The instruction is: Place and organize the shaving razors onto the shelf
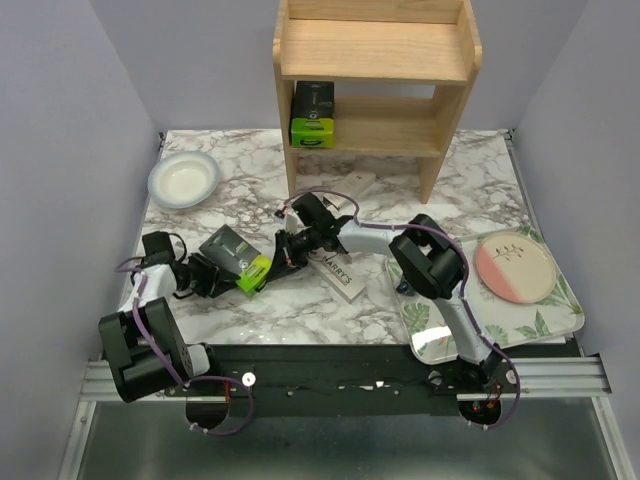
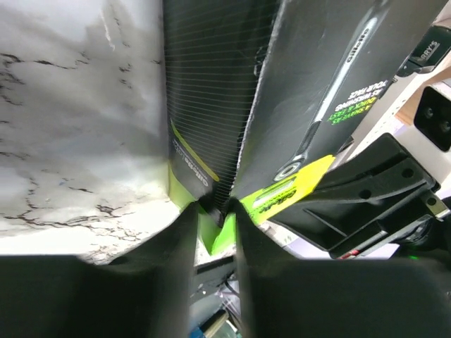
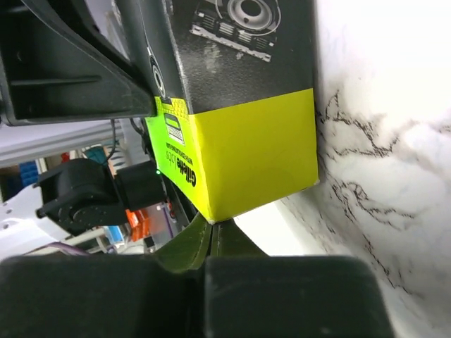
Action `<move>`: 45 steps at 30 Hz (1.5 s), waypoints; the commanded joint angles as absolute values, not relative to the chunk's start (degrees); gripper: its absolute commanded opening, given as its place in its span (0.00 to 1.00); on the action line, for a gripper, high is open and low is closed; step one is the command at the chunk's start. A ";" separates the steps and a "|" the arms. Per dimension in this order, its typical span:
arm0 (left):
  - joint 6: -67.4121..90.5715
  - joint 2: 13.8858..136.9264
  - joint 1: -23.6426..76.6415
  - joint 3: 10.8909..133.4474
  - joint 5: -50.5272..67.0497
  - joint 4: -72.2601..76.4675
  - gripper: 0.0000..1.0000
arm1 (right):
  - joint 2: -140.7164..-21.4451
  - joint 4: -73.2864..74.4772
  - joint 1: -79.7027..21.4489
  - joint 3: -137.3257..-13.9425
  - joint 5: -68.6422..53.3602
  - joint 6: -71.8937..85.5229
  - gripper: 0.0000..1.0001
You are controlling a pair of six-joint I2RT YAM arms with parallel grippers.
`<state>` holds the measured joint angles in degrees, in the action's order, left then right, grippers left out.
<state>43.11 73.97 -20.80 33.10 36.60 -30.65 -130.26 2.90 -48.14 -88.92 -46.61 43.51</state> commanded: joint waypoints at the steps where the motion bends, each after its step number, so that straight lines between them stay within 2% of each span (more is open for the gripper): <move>1: 41.57 72.78 -21.36 28.31 28.03 -31.91 0.44 | -130.70 -6.14 -48.08 -89.03 -50.45 46.49 0.01; 2: 41.92 72.16 -21.36 27.87 28.56 -30.16 0.56 | -130.08 -6.67 -47.82 -89.12 -50.80 47.63 0.01; 5: 44.82 68.65 -21.36 26.02 31.19 -25.69 0.72 | -128.77 -7.38 -46.41 -89.74 -50.98 49.38 0.01; 11: 48.33 62.93 -21.27 22.86 34.45 -18.83 0.85 | -126.65 -8.88 -43.86 -89.39 -52.99 53.34 0.01; 17: 53.08 65.91 -20.04 19.78 41.20 -1.19 0.88 | -125.68 -9.23 -43.86 -87.45 -54.49 53.09 0.01; 22: 59.32 71.54 -18.64 22.05 47.02 9.57 0.89 | -124.63 -7.21 -43.86 -84.39 -54.58 52.30 0.00; 27: 60.21 70.58 -16.44 26.10 46.76 7.12 0.90 | -122.79 -6.15 -43.77 -81.83 -53.62 51.51 0.01; 38: 59.15 68.56 -12.31 22.59 44.30 0.10 0.92 | -120.67 -7.12 -43.68 -82.18 -53.53 50.89 0.00; 45: 61.34 69.25 -12.13 23.20 42.98 0.87 0.93 | -119.53 -11.42 -43.68 -79.89 -54.32 52.56 0.01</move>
<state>59.90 69.54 -12.34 23.29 43.92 1.37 -122.89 -6.81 -43.22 -81.38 -51.20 51.22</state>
